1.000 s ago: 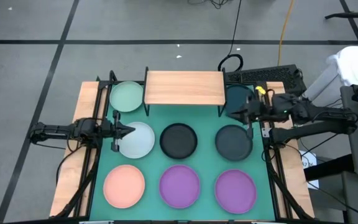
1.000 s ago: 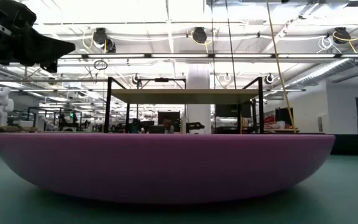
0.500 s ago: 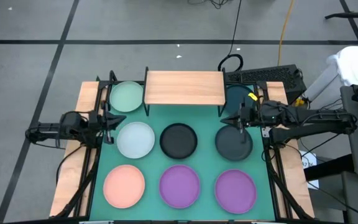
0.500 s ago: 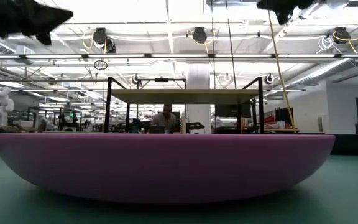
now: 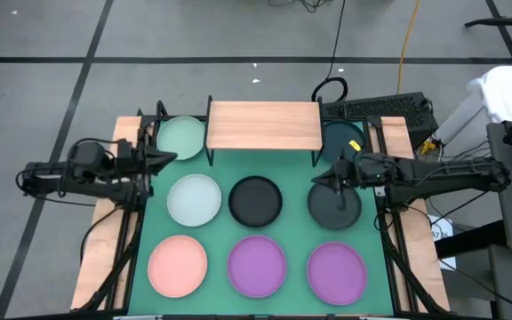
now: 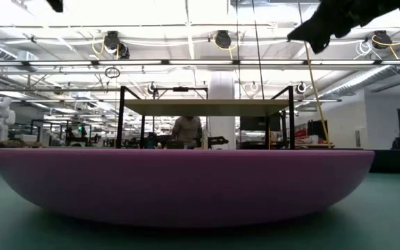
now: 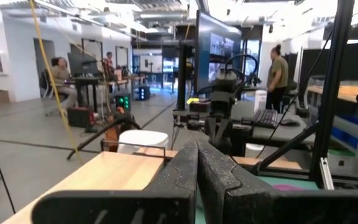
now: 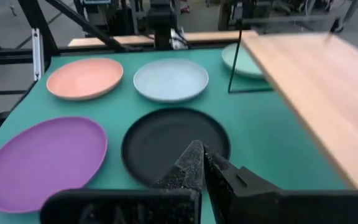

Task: Place and stack plates onto a shelf
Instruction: Put the bottom dark blue plate on the shelf

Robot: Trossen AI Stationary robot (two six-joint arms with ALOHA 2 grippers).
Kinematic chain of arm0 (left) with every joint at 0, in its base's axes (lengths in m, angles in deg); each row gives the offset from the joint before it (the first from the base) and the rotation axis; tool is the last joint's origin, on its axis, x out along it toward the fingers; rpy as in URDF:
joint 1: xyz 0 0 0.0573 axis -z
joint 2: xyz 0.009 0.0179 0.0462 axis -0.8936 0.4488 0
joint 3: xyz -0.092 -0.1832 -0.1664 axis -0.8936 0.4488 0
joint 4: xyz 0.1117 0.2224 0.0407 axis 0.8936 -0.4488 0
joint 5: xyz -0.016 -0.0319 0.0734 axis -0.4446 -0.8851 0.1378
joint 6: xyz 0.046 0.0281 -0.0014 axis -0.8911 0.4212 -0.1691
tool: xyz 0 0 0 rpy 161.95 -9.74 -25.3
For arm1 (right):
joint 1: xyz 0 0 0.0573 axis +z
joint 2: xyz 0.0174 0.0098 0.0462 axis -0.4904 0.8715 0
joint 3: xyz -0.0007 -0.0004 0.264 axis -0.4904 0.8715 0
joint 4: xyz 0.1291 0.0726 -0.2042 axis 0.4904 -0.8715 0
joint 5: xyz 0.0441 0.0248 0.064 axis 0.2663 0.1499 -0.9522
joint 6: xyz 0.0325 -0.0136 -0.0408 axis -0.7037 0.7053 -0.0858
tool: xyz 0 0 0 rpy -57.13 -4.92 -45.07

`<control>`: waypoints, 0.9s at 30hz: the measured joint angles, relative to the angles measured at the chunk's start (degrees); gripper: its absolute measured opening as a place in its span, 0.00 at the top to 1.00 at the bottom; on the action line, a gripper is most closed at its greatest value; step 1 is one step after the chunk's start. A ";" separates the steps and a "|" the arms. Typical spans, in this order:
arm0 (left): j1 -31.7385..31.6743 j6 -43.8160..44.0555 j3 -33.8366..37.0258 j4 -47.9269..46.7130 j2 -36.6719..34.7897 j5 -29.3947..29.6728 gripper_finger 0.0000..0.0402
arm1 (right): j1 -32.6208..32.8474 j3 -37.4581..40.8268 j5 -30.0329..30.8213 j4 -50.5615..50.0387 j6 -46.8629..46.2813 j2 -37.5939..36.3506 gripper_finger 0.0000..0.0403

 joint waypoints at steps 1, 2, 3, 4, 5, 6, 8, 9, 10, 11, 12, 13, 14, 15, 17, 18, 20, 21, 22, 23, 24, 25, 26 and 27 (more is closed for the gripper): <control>0.00 0.00 -0.77 0.03 1.55 -0.02 0.99 | -0.02 0.55 0.00 0.00 -0.55 -0.02 1.00; 0.00 0.02 -1.34 0.09 3.00 -0.08 0.99 | 0.00 1.15 0.00 0.00 -1.22 -0.02 1.00; 0.00 0.07 -1.72 0.09 4.35 -0.33 0.99 | 0.00 1.64 0.00 -0.05 -1.93 0.00 1.00; 0.00 0.26 -1.86 0.11 5.65 -0.77 0.99 | 0.00 2.11 -0.03 -0.07 -2.67 0.00 1.00; 0.03 0.57 -1.87 0.10 6.85 -1.59 0.99 | 0.00 2.54 -0.09 -0.07 -3.30 -0.01 1.00; 0.20 1.01 -1.87 0.02 8.10 -2.36 0.99 | 0.00 2.89 -0.15 -0.08 -3.98 -0.01 1.00; 0.89 2.37 -1.75 0.05 10.82 -4.24 0.99 | 0.01 3.45 -0.18 -0.80 -5.13 0.00 1.00; 1.46 3.08 -1.71 -0.02 12.21 -4.91 0.99 | 0.01 3.71 -0.20 -1.17 -5.70 0.00 1.00; 2.14 3.70 -1.71 -0.03 13.60 -5.28 0.99 | 0.03 3.96 -0.29 -1.35 -6.13 0.00 1.00; 2.98 4.24 -1.69 -0.02 15.02 -5.59 0.99 | 0.05 4.10 -1.01 -1.49 -6.68 0.00 1.00; 3.99 4.78 -1.69 -0.02 16.42 -5.63 0.99 | 0.06 4.22 -2.08 -1.51 -7.16 0.00 1.00; 4.99 5.02 -1.67 -0.02 17.84 -5.67 0.99 | 0.19 4.25 -3.15 -1.58 -7.54 0.00 1.00; 6.06 5.11 -1.63 -0.04 19.23 -5.75 0.99 | 0.64 4.27 -4.08 -1.68 -8.27 0.01 1.00; 7.03 5.11 -1.63 -0.02 20.52 -5.76 0.99 | 1.29 4.27 -4.60 -1.80 -8.96 0.09 1.00; 8.91 5.21 -1.63 0.09 23.05 -5.69 0.99 | 2.92 4.27 -4.64 -1.97 -9.90 0.23 1.00; 9.77 5.34 -1.63 0.13 24.25 -5.69 0.99 | 3.77 4.27 -4.64 -2.27 -10.20 0.24 1.00; 11.11 5.35 -1.61 0.99 26.52 -5.56 0.99 | 5.29 4.27 -4.59 -2.74 -10.63 0.42 1.00; 11.76 5.27 -1.61 1.79 27.48 -5.50 0.99 | 6.07 4.27 -4.52 -3.34 -11.16 0.51 1.00; 12.34 5.07 -1.61 2.76 28.39 -5.32 0.99 | 6.74 4.27 -4.46 -4.45 -11.75 0.56 1.00; 12.84 4.93 -1.61 3.75 29.19 -4.91 0.99 | 7.43 4.27 -4.43 -5.65 -12.50 0.62 1.00; 13.27 4.84 -1.61 4.42 29.88 -4.55 0.99 | 8.09 4.27 -4.33 -6.79 -13.41 0.80 1.00; 13.63 4.77 -1.61 4.66 30.49 -4.34 0.99 | 8.70 4.27 -4.09 -8.02 -14.46 1.02 1.00; 13.92 4.69 -1.61 4.83 31.02 -4.12 0.99 | 9.35 4.27 -3.50 -9.64 -15.65 1.22 1.00; 14.15 4.67 -1.61 5.18 31.47 -4.01 0.99 | 10.05 4.27 -2.94 -11.23 -16.76 1.40 1.00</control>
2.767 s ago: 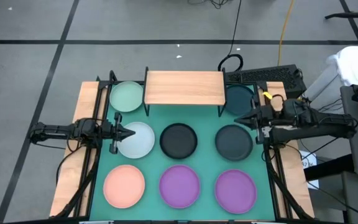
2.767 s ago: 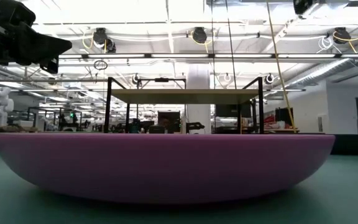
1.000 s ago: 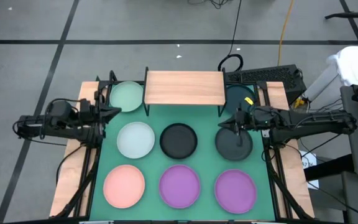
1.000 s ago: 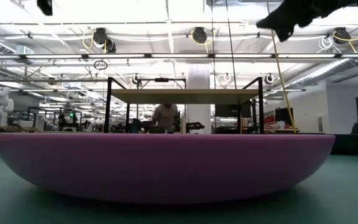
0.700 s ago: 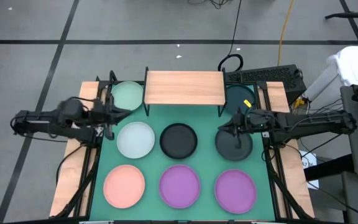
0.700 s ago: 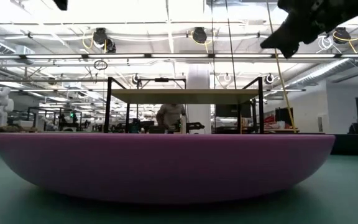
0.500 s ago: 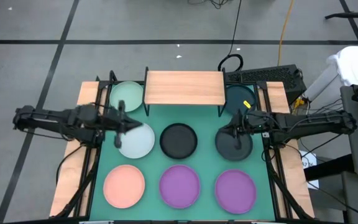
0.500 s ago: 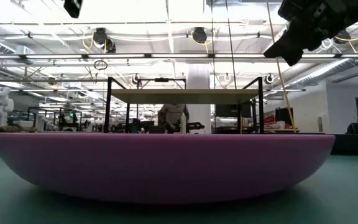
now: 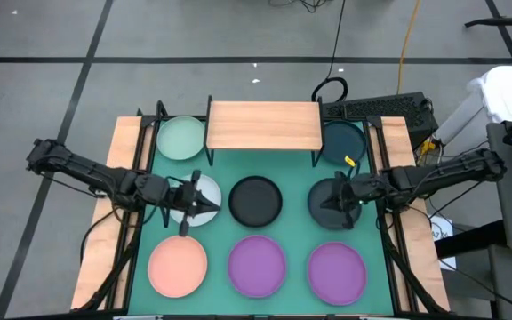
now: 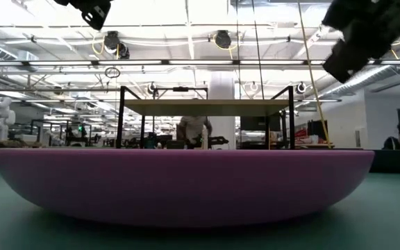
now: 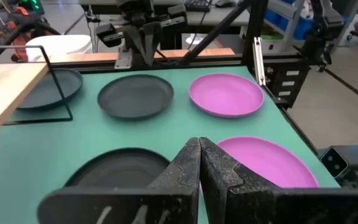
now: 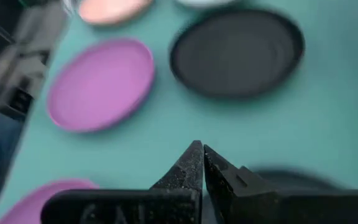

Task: Place and stack plates onto a shelf
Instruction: Put the bottom dark blue plate on the shelf

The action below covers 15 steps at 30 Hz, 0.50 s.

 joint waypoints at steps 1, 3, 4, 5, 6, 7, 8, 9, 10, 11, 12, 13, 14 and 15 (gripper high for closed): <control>0.08 -0.02 0.00 0.19 0.34 0.03 0.99 | 0.63 0.00 0.08 -1.14 -1.14 0.25 1.00; 0.10 -0.06 0.00 0.27 0.80 0.06 0.99 | 2.02 0.00 0.20 -2.59 -3.04 0.89 1.00; 0.10 -0.06 0.00 0.56 1.09 0.10 0.99 | 2.91 0.00 0.18 -3.45 -3.82 1.16 1.00; 0.10 -0.07 0.00 0.82 1.33 0.17 0.99 | 3.77 0.00 0.19 -4.11 -4.55 1.52 1.00; 0.11 -0.13 0.00 0.82 1.41 0.31 0.99 | 4.62 0.00 0.24 -4.32 -5.26 1.92 1.00; 0.11 -0.14 0.00 0.80 1.41 0.50 0.99 | 5.47 -0.06 0.38 -4.68 -5.82 2.27 1.00; 0.10 -0.14 0.00 0.88 1.48 0.60 0.99 | 6.42 -0.23 0.98 -5.50 -6.58 2.75 1.00; 0.10 -0.12 0.00 1.10 1.68 0.74 0.99 | 7.35 -0.64 1.83 -6.80 -7.42 3.31 1.00; 0.10 -0.12 0.00 1.19 1.89 1.10 0.99 | 8.29 -1.32 2.66 -8.46 -8.29 3.90 1.00; 0.10 -0.14 0.02 0.89 2.02 1.15 0.99 | 9.11 -2.21 3.40 -10.19 -9.07 4.64 1.00; 0.10 -0.12 0.04 0.91 2.13 1.24 0.99 | 9.92 -3.22 4.16 -12.07 -9.89 5.38 1.00; 0.11 -0.12 0.04 1.47 2.31 1.30 0.99 | 10.70 -4.25 4.73 -14.05 -10.66 6.14 1.00; 0.12 -0.19 0.04 1.90 2.49 1.47 0.99 | 11.33 -5.21 4.97 -15.92 -11.34 6.86 1.00; 0.10 -0.39 0.04 2.01 2.74 1.53 0.99 | 11.90 -6.06 5.53 -17.42 -11.75 7.56 1.00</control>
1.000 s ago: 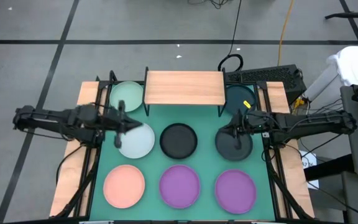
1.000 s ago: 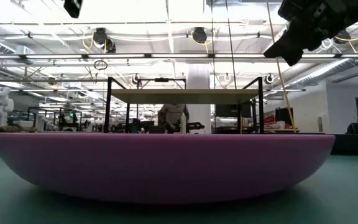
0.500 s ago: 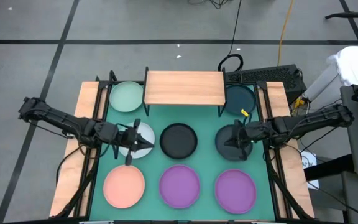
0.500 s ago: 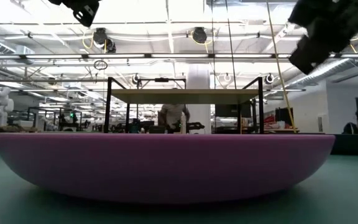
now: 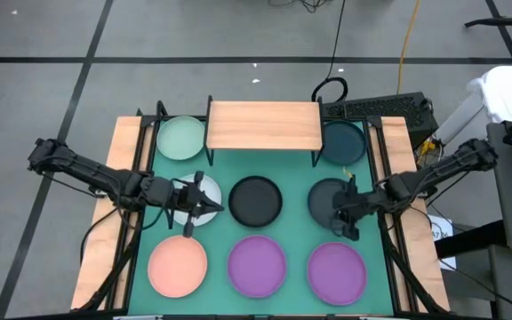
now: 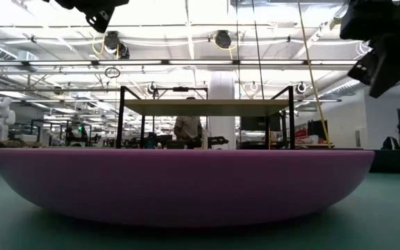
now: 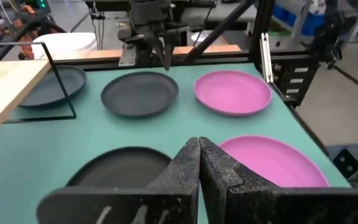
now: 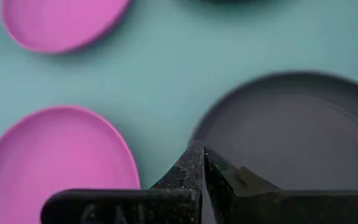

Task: Place and stack plates onto a shelf
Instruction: Put the bottom dark blue plate on the shelf

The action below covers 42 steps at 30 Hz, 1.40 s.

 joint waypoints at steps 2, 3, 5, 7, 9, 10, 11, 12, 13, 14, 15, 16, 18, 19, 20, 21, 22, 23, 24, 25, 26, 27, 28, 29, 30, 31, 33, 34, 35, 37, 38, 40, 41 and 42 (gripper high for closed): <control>0.00 -0.40 0.00 0.39 0.47 0.01 0.99 | 0.94 -1.45 0.38 -1.72 -0.69 1.11 1.00; 0.00 -0.52 0.00 0.55 0.53 0.00 0.99 | 1.30 -1.88 0.36 -2.41 -0.95 1.55 1.00; 0.00 -0.72 0.00 0.71 0.51 0.02 0.99 | 1.90 -2.38 0.28 -3.71 -1.25 2.36 1.00; 0.02 -0.68 0.00 0.69 0.51 0.02 0.99 | 2.46 -2.48 -0.03 -3.94 -1.55 2.97 1.00; 0.01 -0.35 0.00 0.70 0.51 0.02 0.99 | 2.87 -2.50 -1.21 -4.26 -2.39 3.46 1.00; 0.05 -0.13 0.00 0.70 0.51 0.02 0.99 | 3.09 -2.50 -1.28 -4.36 -2.81 3.76 1.00; 0.17 0.19 0.00 0.68 0.51 0.03 0.99 | 3.31 -2.50 -1.46 -4.52 -3.23 4.01 1.00; 0.32 0.22 0.00 0.67 0.51 0.04 0.99 | 3.55 -2.50 -2.01 -4.68 -3.52 4.28 1.00; 0.51 0.22 0.00 0.69 0.51 0.06 0.99 | 3.81 -2.51 -2.79 -4.73 -3.77 4.58 1.00; 0.75 0.22 0.00 0.69 0.51 0.04 0.99 | 4.15 -2.53 -2.96 -4.76 -4.00 4.89 1.00; 0.96 0.22 0.00 0.67 0.51 0.04 0.99 | 4.39 -2.53 -3.85 -4.98 -4.24 5.17 1.00; 1.09 0.22 0.00 0.69 0.51 0.04 0.99 | 4.75 -2.53 -4.25 -5.33 -4.29 5.54 1.00; 1.47 0.24 0.00 0.71 0.51 0.04 0.99 | 5.48 -2.53 -4.44 -6.33 -4.29 6.14 1.00; 1.71 0.24 0.00 0.72 0.51 0.04 0.99 | 5.80 -2.53 -4.36 -7.00 -4.29 6.34 1.00; 1.85 0.26 0.00 0.76 0.51 0.04 0.99 | 6.05 -2.53 -4.31 -7.68 -4.29 6.54 0.99; 1.97 0.26 0.00 0.78 0.51 0.04 0.99 | 6.25 -2.53 -4.25 -8.13 -4.29 6.72 0.98; 2.11 0.29 0.00 0.78 0.51 0.04 0.99 | 6.44 -2.53 -4.23 -8.36 -4.45 6.85 0.98; 2.21 0.31 0.00 0.75 0.51 0.04 0.99 | 6.65 -2.53 -4.19 -8.49 -4.73 6.96 0.96; 2.23 0.40 0.00 0.75 0.51 0.04 0.99 | 6.87 -2.53 -4.13 -8.61 -4.90 7.06 0.95; 2.25 0.49 0.00 0.75 0.51 0.04 0.99 | 7.11 -2.53 -4.08 -8.65 -4.92 7.14 0.94; 2.25 0.66 0.00 0.75 0.51 0.04 0.99 | 7.41 -2.53 -4.06 -8.62 -4.92 7.21 0.92; 2.25 0.73 0.00 0.75 0.51 0.04 0.99 | 7.77 -2.53 -4.02 -8.63 -4.92 7.26 0.91; 2.25 0.74 0.00 0.78 0.51 0.04 0.99 | 8.16 -2.53 -4.03 -8.63 -4.92 7.26 0.89; 2.25 0.74 0.00 0.77 0.51 0.04 0.99 | 8.55 -2.53 -4.01 -8.62 -4.89 7.26 0.87; 2.25 0.74 0.00 0.75 0.51 0.04 0.99 | 8.95 -2.53 -4.01 -8.62 -4.81 7.26 0.86; 2.25 0.74 0.00 0.77 0.51 0.04 0.99 | 9.39 -2.53 -4.01 -8.64 -4.61 7.26 0.84; 2.24 0.74 0.00 0.75 0.50 0.04 0.99 | 10.24 -2.53 -3.97 -8.68 -4.42 7.26 0.80; 2.23 0.74 0.00 0.75 0.49 0.04 0.99 | 10.70 -2.53 -3.99 -8.78 -4.40 7.27 0.78; 2.23 0.74 0.00 0.75 0.49 0.04 0.99 | 11.10 -2.53 -4.03 -8.83 -4.36 7.37 0.76; 2.23 0.74 0.00 0.75 0.49 0.04 0.99 | 11.88 -2.53 -4.04 -9.19 -4.30 7.43 0.72; 2.23 0.74 0.00 0.75 0.49 0.04 0.99 | 12.28 -2.53 -4.04 -9.45 -4.20 7.42 0.70; 2.23 0.74 0.00 0.75 0.49 0.04 0.99 | 12.72 -2.53 -3.94 -9.99 -3.12 7.43 0.67; 2.23 0.74 0.00 0.79 0.58 0.05 0.99 | 12.83 -2.47 -3.87 -10.22 -2.35 7.58 0.65; 2.21 0.74 0.00 1.07 0.96 0.07 0.99 | 12.95 -2.15 -3.86 -10.26 -1.71 7.63 0.64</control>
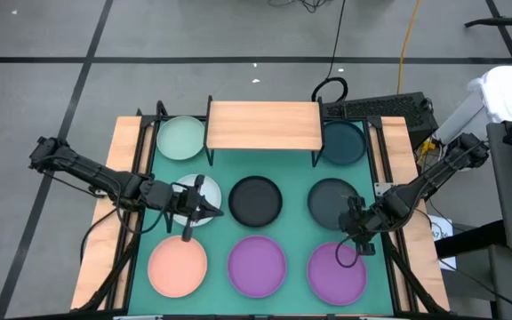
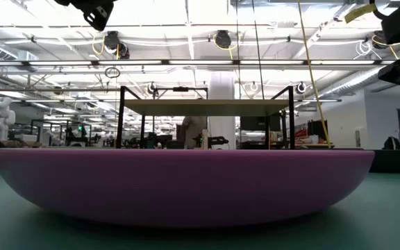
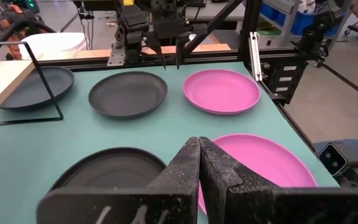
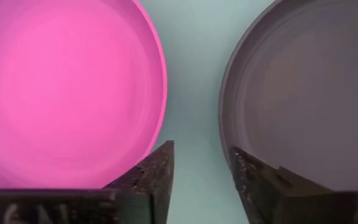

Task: Place and stack plates onto a shelf
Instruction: Put the bottom dark blue plate on the shelf

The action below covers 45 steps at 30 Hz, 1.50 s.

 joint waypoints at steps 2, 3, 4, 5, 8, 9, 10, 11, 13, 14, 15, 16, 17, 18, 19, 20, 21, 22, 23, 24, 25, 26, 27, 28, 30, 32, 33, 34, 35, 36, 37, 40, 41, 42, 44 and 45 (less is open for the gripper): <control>0.08 -0.34 0.00 0.36 0.63 0.00 0.99 | 0.16 1.11 0.00 -0.19 0.57 0.04 0.62; 0.21 -0.55 0.00 0.69 0.98 0.01 0.99 | 0.16 1.78 -0.02 -0.23 0.76 0.04 0.61; 0.25 -0.70 0.00 1.39 1.41 0.01 0.99 | 0.16 2.47 -0.02 -0.29 0.92 0.04 0.60; 0.25 -0.87 0.00 1.78 1.88 0.00 0.99 | 0.16 3.20 -0.03 -0.26 1.25 0.04 0.59; 0.30 -1.69 0.00 1.62 2.96 0.00 0.99 | 0.14 5.33 -0.31 -0.23 2.25 0.04 0.58; 0.30 -1.73 0.00 1.81 3.21 0.00 0.99 | 0.14 5.96 -0.33 -0.26 2.41 0.04 0.58; 0.30 -1.83 0.00 1.81 3.27 0.00 0.99 | 0.14 6.50 -0.34 -0.27 2.72 0.04 0.58; 0.30 -1.93 0.00 1.76 3.27 0.00 0.99 | 0.14 6.92 -0.35 -0.28 3.26 0.04 0.58; 0.30 -2.05 0.00 1.81 3.27 0.00 0.99 | 0.14 7.44 -0.25 -0.27 3.83 0.04 0.58; 0.30 -2.05 0.00 1.81 3.27 0.00 0.99 | 0.14 7.49 -0.24 -0.28 3.92 0.04 0.58; 0.30 -2.11 0.00 1.81 3.27 0.00 0.99 | 0.14 7.49 -0.22 -0.20 3.92 0.04 0.58; 0.30 -2.31 0.00 1.87 3.27 0.00 0.99 | 0.14 7.49 0.07 -0.10 3.70 0.04 0.59; 0.30 -2.54 0.00 2.08 3.27 0.00 0.99 | 0.14 7.49 0.83 0.00 3.43 0.04 0.60; 0.30 -2.68 0.00 2.27 3.27 0.00 0.99 | 0.14 7.49 1.55 0.31 3.19 0.04 0.61; 0.30 -2.94 0.00 2.31 3.27 0.00 0.99 | 0.14 7.49 2.17 0.71 3.26 0.04 0.62; 0.30 -3.16 0.00 2.31 3.27 0.00 0.99 | 0.14 7.49 2.68 1.27 3.73 0.23 0.63; 0.30 -3.34 0.00 2.31 3.27 0.00 0.99 | 0.14 7.49 2.78 1.94 4.45 0.59 0.65; 0.30 -3.40 0.00 2.31 3.27 0.00 0.99 | 0.14 7.49 2.77 2.66 5.13 1.10 0.66; 0.30 -3.41 0.00 2.31 3.27 0.00 0.99 | 0.14 7.49 2.73 3.00 5.39 1.82 0.67; 0.30 -3.41 0.00 2.31 3.27 0.00 0.99 | 0.14 7.49 2.71 3.17 5.57 2.71 0.69; 0.30 -3.43 0.00 2.31 3.27 0.00 0.99 | 0.14 7.49 2.64 3.15 5.59 3.69 0.70; 0.30 -3.43 0.00 2.31 3.27 0.00 0.99 | 0.14 7.49 2.64 3.11 5.55 4.71 0.71; 0.30 -3.43 0.00 2.31 3.27 0.00 0.99 | 0.14 7.49 2.66 3.05 5.53 5.71 0.72; 0.30 -3.45 0.00 2.31 3.27 0.00 0.99 | 0.14 7.49 2.72 3.04 5.56 6.61 0.73; 0.30 -3.54 0.00 2.29 3.27 0.00 0.99 | 0.14 7.49 2.79 3.02 5.60 8.23 0.77; 0.30 -3.54 0.00 2.29 3.27 0.00 0.99 | 0.12 7.49 2.90 3.04 5.68 9.35 0.81; 0.30 -3.54 0.00 2.29 3.27 0.00 0.99 | 0.14 7.45 3.13 3.13 5.75 9.62 0.83; 0.30 -3.54 0.00 2.29 3.27 0.00 0.99 | 0.14 7.39 3.30 3.09 5.81 9.81 0.86; 0.30 -3.54 0.00 2.27 3.27 0.00 0.99 | 0.14 7.35 3.59 3.08 5.89 9.91 0.89; 0.30 -3.54 0.00 2.29 3.27 0.00 0.99 | 0.13 7.32 3.84 3.08 6.01 9.92 0.91; 0.30 -3.54 0.00 2.29 3.27 0.00 0.99 | 0.14 7.32 4.03 3.04 6.20 9.91 0.94; 0.30 -3.52 0.00 2.27 3.27 -0.01 0.99 | 0.14 7.28 4.07 2.84 6.53 9.90 0.98; 0.30 -3.52 0.00 2.27 3.27 -0.02 0.99 | 0.14 7.25 4.07 2.82 6.55 9.90 0.98; 0.30 -3.52 0.00 2.27 3.27 -0.02 0.99 | 0.14 7.19 4.11 2.78 6.55 9.90 0.98; 0.30 -3.51 0.00 2.27 3.27 -0.01 0.99 | 0.14 6.73 4.55 2.46 6.67 9.97 0.98; 0.30 -3.52 0.00 2.27 3.27 -0.01 0.99 | 0.14 6.34 4.73 2.35 6.97 10.01 0.98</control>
